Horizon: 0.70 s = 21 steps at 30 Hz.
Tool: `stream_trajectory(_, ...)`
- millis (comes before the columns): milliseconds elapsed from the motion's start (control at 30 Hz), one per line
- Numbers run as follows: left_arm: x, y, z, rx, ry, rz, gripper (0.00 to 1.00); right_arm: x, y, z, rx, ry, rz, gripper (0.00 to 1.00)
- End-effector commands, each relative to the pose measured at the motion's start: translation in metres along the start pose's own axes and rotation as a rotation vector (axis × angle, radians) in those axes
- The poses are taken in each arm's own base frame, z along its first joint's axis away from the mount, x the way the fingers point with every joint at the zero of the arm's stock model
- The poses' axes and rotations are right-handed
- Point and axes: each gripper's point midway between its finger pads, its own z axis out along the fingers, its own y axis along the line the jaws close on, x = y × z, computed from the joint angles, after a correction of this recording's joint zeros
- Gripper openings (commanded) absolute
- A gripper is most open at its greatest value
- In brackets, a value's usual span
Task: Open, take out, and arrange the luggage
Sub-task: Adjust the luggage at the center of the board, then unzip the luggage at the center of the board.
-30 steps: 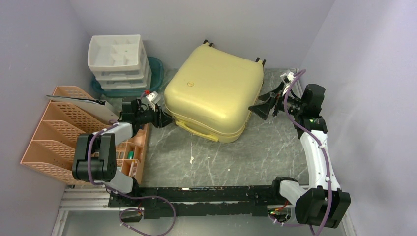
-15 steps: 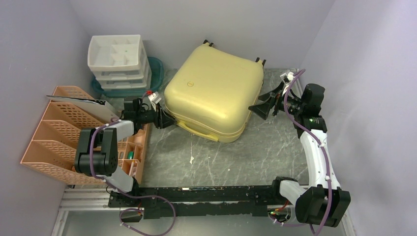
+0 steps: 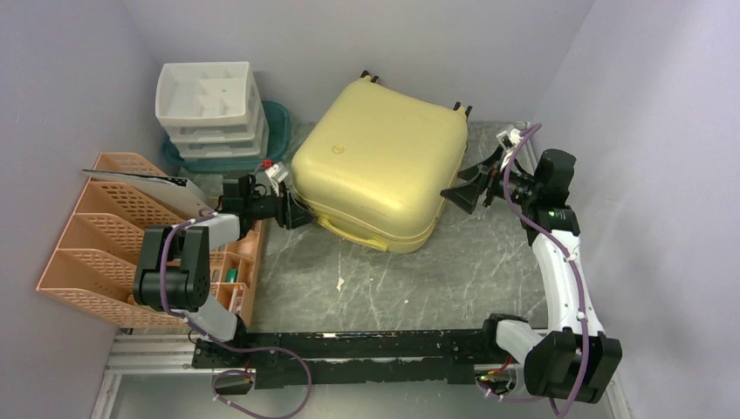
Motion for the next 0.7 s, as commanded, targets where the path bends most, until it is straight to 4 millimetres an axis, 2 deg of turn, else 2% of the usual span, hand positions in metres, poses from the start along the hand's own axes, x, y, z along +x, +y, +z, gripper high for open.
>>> stream_trajectory(0,-0.039,-0.005,0.005,-0.004,-0.084,0.126,0.51,-0.006,0.003,-0.001,-0.021,-0.017,-0.062,1.00)
stream_trajectory(133,-0.044,-0.009,0.005,0.004,-0.103,0.121,0.50,-0.006,0.003,-0.001,-0.025,-0.018,-0.061,1.00)
stream_trajectory(433,-0.046,-0.002,0.005,-0.039,-0.107,0.102,0.43,-0.005,0.003,0.000,-0.026,-0.017,-0.059,1.00)
stream_trajectory(667,-0.052,-0.011,0.002,-0.028,-0.122,0.127,0.40,-0.003,0.002,0.000,-0.026,-0.014,-0.058,1.00)
